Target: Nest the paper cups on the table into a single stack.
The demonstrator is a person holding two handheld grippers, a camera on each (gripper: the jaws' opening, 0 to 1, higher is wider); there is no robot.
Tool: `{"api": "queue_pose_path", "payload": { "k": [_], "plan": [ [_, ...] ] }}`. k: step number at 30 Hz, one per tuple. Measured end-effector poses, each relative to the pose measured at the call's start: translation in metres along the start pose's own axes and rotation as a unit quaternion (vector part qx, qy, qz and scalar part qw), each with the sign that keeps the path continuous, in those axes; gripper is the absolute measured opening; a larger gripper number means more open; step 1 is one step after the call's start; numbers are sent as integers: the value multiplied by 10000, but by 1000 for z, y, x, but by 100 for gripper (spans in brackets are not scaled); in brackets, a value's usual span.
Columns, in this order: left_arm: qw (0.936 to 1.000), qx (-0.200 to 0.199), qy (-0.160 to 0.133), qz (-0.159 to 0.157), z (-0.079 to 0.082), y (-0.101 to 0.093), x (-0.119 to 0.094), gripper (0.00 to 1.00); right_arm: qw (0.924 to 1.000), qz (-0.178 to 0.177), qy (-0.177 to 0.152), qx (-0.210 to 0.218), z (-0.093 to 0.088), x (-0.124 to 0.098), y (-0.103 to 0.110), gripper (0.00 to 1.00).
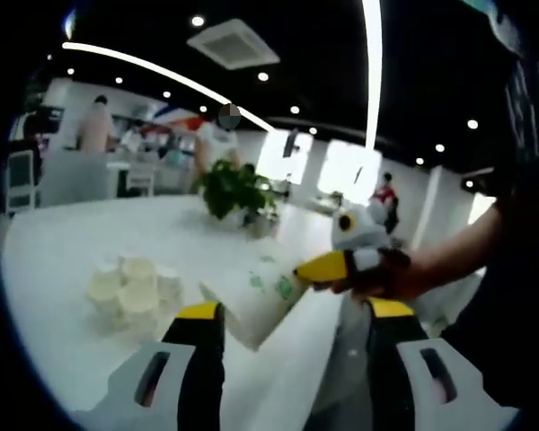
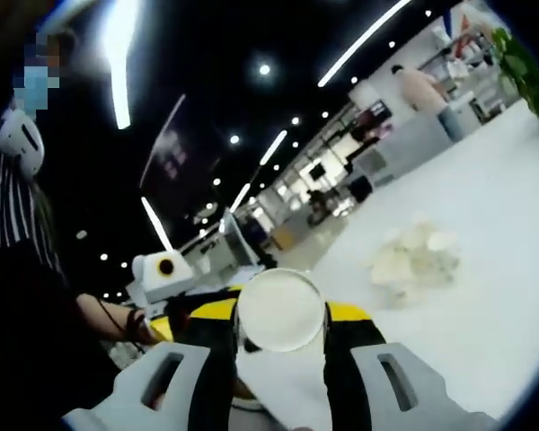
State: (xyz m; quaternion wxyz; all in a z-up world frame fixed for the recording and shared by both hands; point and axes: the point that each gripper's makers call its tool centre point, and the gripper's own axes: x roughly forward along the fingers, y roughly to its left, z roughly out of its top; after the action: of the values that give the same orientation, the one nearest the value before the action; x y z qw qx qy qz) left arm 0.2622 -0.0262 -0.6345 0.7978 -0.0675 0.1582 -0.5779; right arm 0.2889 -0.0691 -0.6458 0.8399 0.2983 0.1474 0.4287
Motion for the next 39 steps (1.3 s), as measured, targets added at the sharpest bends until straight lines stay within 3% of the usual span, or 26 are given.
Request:
{"api": "queue_pose_path", "payload": {
  "k": [5, 7, 15, 39],
  "plan": [
    [9999, -52, -139, -26, 7, 1, -3, 57, 10000, 88, -23, 27, 1, 1, 4, 33],
    [9996, -78, -281, -48, 12, 1, -6, 55, 9999, 165, -8, 21, 1, 1, 7, 33],
    [9991, -110, -406, -51, 19, 3, -12, 41, 9994, 312, 131, -83, -4, 0, 15, 33],
    [9985, -408, -333, -123, 19, 2, -25, 19, 9981, 508, 316, -151, -18, 3, 28, 34]
  ]
}}
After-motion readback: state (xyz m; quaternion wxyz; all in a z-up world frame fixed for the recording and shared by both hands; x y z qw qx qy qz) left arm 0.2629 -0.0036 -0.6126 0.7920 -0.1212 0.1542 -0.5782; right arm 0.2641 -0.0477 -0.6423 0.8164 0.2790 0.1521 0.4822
